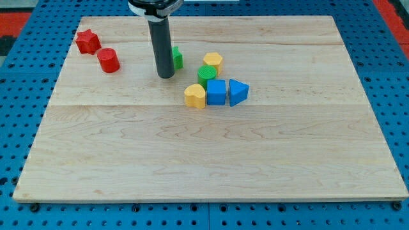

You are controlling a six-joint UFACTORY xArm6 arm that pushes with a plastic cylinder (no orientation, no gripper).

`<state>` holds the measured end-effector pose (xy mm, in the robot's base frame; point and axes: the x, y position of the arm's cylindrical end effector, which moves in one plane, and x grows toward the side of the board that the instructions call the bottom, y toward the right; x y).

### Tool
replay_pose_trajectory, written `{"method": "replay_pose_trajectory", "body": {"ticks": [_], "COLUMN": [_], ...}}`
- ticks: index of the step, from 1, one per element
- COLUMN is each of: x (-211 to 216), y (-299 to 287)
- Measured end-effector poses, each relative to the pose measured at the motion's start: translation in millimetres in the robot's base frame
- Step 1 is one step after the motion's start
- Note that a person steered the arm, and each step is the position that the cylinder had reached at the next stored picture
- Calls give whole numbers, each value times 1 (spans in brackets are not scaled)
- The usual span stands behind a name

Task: Slide the red circle to the bottom left of the green star

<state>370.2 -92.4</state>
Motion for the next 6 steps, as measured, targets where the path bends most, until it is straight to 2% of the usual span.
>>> {"method": "replay_pose_trajectory", "body": {"ticks": [1,2,3,4,5,6], "x": [17,-58,-64,-19,-26,-35], "y": [-141,-212,-120,-17,-64,-74]}}
